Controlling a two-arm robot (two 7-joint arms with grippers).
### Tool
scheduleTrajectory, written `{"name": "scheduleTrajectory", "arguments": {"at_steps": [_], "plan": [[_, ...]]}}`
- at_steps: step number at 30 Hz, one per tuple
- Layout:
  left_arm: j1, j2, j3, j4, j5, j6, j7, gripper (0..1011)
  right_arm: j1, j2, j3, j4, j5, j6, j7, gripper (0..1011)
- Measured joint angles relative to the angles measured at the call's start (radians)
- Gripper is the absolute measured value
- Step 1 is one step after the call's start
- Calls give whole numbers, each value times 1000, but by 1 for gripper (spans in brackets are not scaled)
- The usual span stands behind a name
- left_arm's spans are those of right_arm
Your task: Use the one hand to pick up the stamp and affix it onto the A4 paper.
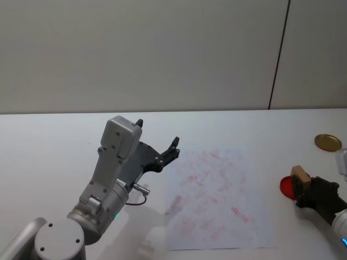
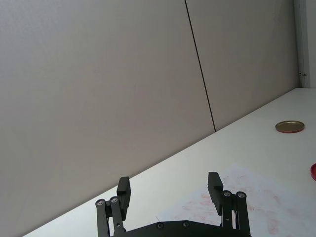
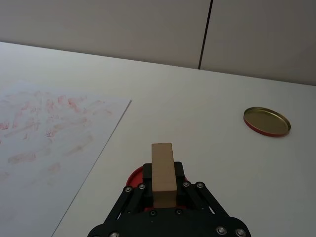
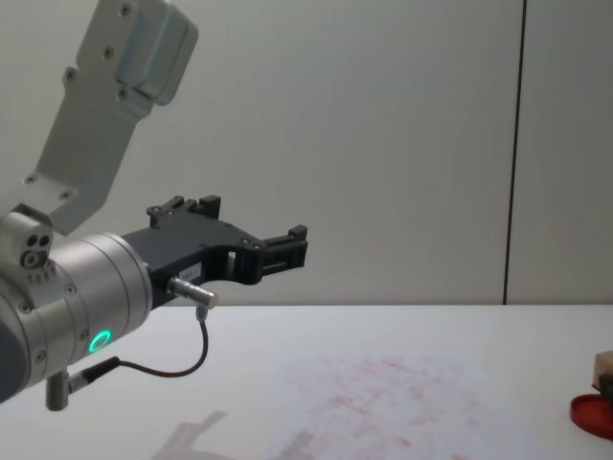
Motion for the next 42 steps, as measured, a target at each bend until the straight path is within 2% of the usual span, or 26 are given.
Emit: {"name": "scheduleTrajectory", "arguments": {"at_steps": [18, 20, 21, 23, 24, 27, 28, 29, 30, 31, 32, 33, 37, 38, 42], "plan": [[0, 0, 0, 0, 0, 0, 0, 993, 31, -19, -7, 66, -7, -8, 14, 240], [0, 0, 0, 0, 0, 0, 0, 993, 34, -21, -8, 72, -8, -12, 16, 333], [0, 0, 0, 0, 0, 0, 0, 993, 35, -22, -8, 74, -8, -13, 17, 333], [0, 0, 0, 0, 0, 0, 0, 993, 38, -24, -9, 78, -8, -19, 19, 437], [0, 0, 0, 0, 0, 0, 0, 993, 38, -25, -9, 79, -8, -20, 20, 437], [0, 0, 0, 0, 0, 0, 0, 993, 39, -26, -9, 79, -8, -24, 20, 518], [0, 0, 0, 0, 0, 0, 0, 993, 39, -26, -9, 79, -8, -27, 20, 580], [0, 0, 0, 0, 0, 0, 0, 993, 39, -26, -9, 79, -8, -29, 20, 592], [0, 0, 0, 0, 0, 0, 0, 993, 39, -26, -9, 76, -8, -32, 20, 652], [0, 0, 0, 0, 0, 0, 0, 993, 38, -26, -9, 74, -8, -35, 20, 652], [0, 0, 0, 0, 0, 0, 0, 993, 37, -26, -9, 71, -8, -37, 20, 704], [0, 0, 0, 0, 0, 0, 0, 993, 35, -26, -9, 66, -8, -43, 20, 760], [0, 0, 0, 0, 0, 0, 0, 993, 29, -24, -8, 50, -10, -56, 18, 832], [0, 0, 0, 0, 0, 0, 0, 993, 25, -22, -7, 37, -11, -63, 17, 886], [0, 0, 0, 0, 0, 0, 0, 993, 13, -15, -3, -1, -11, -79, 16, 978]]}}
